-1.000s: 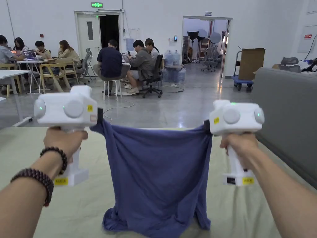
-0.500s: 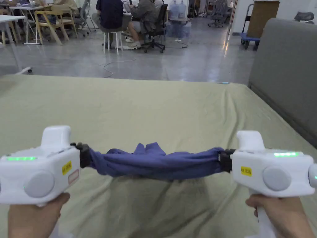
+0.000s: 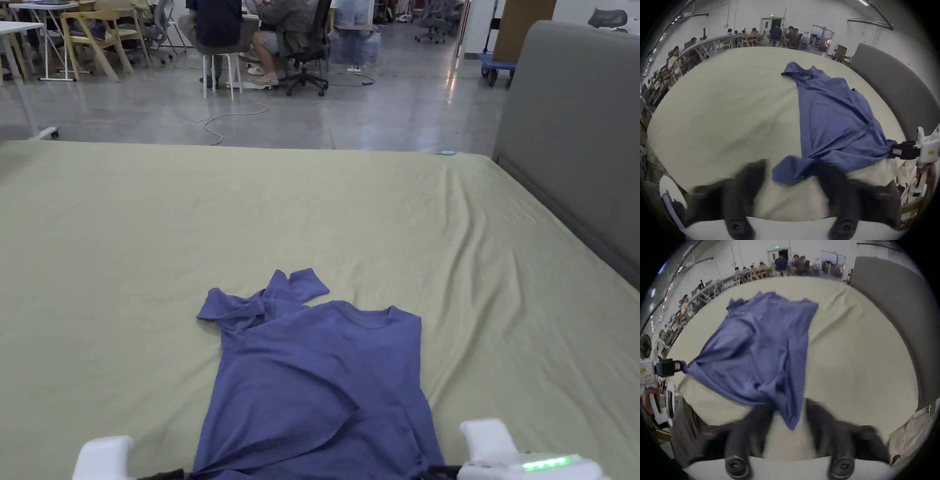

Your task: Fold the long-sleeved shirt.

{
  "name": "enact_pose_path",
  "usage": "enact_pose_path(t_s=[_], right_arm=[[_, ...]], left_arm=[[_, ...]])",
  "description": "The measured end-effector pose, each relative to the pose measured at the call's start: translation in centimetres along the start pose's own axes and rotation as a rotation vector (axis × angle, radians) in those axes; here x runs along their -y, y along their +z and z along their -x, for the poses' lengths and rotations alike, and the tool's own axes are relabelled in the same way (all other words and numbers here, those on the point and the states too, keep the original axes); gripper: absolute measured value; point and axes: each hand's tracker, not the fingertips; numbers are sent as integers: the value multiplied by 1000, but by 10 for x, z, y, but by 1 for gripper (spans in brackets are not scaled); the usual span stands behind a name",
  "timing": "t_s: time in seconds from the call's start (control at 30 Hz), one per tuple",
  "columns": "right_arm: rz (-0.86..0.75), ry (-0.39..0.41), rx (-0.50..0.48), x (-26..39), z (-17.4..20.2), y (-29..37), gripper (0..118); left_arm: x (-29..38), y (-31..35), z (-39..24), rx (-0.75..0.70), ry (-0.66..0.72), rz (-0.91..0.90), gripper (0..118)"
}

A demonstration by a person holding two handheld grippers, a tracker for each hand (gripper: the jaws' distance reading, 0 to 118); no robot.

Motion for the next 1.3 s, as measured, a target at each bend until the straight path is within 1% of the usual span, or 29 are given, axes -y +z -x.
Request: enact_pose_path(t_s=[0.03,0.07,0.1,0.13,0.17,0.2,0.23,0.27,0.3,0.33,0.4,0.43,0.47,0.5,0.53,0.57,0.6,0.63,0.67,0.73,0.87,0.93,1.0,1.03,1.07,1.17,1.23,1.3], right_arm=[[-40,-5,22,-5,-1,11,113],[-103,-5,35,-11,-3,25,114],[-169,-5,42,-17,-4,37,114],[-188,-9,61,-24,-6,47,113],[-192,-17,83,-29,-6,54,97],[-186,-24,86,-32,-6,56,59],[-191,-22,82,-33,-5,59,1],[-191,-20,77,-37,-6,59,0],[-193,24,114,-39,-4,59,0],[-192,-13,84,-38,-3,62,0],[-161,4,23,-37,-3,55,0],[-164,-1,28,-36,-3,55,0],[-165,-3,27,-35,-3,55,0],[-161,-2,23,-35,-2,54,0],[-153,-10,28,-31,-1,46,0],[-144,-9,28,-30,-1,43,0],[-140,-8,31,-29,-1,42,0],[-138,-7,31,-28,-1,41,0],[-135,9,17,-29,0,41,0],[-124,8,17,-28,1,38,0],[-100,14,16,-27,-1,30,0],[-88,10,13,-27,-2,25,0],[-74,6,17,-29,-3,18,0],[-67,5,18,-31,-3,16,0],[-56,3,18,-36,-4,13,0],[-90,-2,32,-71,-10,5,0],[-137,5,-3,-108,-17,-3,0],[-134,12,-1,-154,-24,-26,0]], left_arm=[[-5,14,-3,7,4,-30,118],[-13,32,-3,39,7,-143,118],[-18,41,-4,49,29,-144,118],[-22,47,-4,52,49,-153,116],[-25,48,5,55,69,-145,99],[-29,51,7,52,89,-137,55],[-31,53,8,57,87,-139,0],[-31,52,7,52,81,-147,0],[-32,43,0,-13,49,-178,0],[-31,40,-1,19,51,-149,0],[-28,33,0,35,61,-135,0],[-30,37,-1,28,69,-133,0],[-27,33,-1,11,68,-122,11],[-24,25,1,-16,60,-89,45],[-21,16,1,-45,64,-42,90],[-18,4,-5,-70,64,3,118],[-14,-3,-8,-70,74,-22,117],[-10,-9,-9,-120,73,30,115],[-7,-17,-12,-146,72,66,114],[0,-31,0,-148,75,67,109],[8,-43,-1,-142,84,85,83],[12,-51,-7,-136,48,101,72],[16,-48,-17,-132,19,76,51],[16,-44,-18,-127,12,68,26],[15,-40,-19,-61,-1,59,3],[13,-26,-21,2,38,67,3],[10,-32,-11,-19,42,58,3],[6,-32,-2,-10,59,50,3]])
